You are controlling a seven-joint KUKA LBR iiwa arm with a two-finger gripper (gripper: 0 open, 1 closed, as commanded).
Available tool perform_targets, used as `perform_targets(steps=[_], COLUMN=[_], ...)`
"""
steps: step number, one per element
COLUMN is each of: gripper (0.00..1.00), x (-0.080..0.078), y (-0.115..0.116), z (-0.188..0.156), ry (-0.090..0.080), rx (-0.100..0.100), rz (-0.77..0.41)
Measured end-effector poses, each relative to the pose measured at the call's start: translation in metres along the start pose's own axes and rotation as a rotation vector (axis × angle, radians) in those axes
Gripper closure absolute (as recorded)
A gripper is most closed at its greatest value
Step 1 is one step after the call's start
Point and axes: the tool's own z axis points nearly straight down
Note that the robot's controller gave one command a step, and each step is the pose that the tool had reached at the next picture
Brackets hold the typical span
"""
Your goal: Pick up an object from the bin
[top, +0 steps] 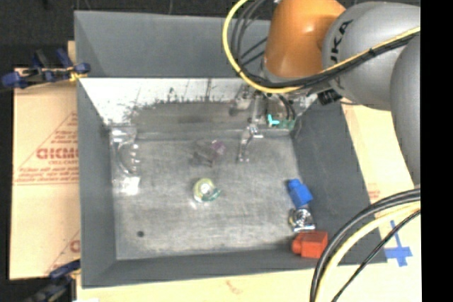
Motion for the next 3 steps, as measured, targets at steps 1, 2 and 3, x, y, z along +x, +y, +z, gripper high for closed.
perform_targets(steps=[1, 2, 3], gripper=[0.0, 1.0, 1.0], x=[0.007, 0.005, 0.018], y=[0.027, 0.027, 0.038], z=[0.092, 0.089, -0.042], ry=[-0.014, -0.019, -0.015], rx=[-0.003, -0.003, 0.001], rz=[0.224, 0.223, -0.034])
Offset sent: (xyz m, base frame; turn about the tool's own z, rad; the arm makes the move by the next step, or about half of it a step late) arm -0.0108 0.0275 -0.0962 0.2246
